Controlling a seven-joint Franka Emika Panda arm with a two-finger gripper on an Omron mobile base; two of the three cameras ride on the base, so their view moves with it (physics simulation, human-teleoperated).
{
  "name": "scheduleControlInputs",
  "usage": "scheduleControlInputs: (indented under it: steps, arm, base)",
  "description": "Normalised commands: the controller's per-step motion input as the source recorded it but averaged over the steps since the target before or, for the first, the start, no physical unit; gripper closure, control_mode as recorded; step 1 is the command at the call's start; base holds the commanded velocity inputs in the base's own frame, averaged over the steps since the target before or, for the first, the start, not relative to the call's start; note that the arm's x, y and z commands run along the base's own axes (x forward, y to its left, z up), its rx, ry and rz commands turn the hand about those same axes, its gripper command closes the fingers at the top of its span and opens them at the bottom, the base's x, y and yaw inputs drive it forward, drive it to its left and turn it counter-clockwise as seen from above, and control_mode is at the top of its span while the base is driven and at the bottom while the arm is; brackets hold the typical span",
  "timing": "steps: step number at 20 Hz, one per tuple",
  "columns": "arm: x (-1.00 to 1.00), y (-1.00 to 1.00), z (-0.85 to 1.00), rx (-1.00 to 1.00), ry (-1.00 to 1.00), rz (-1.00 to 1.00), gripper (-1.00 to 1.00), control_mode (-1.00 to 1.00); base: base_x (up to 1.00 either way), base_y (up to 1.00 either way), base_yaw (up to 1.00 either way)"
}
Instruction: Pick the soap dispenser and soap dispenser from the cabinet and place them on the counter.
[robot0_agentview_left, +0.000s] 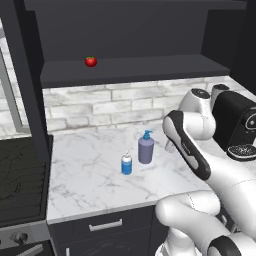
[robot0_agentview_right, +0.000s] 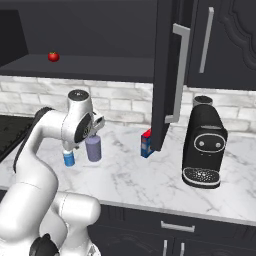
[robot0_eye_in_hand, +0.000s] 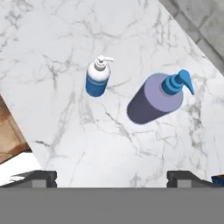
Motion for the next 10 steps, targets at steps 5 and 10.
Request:
scheduleControlInputs:
  steps: [5, 10]
  arm:
    - [-0.21, 0.07, 0.17, -0.1, -0.02, -0.08, -1.0, -1.0]
    - [-0.16, 0.1, 0.28, -0.07, 0.0, -0.08, -1.0, -1.0]
  base:
    - [0.0, 0.0, 0.0]
    - [0.0, 0.0, 0.0]
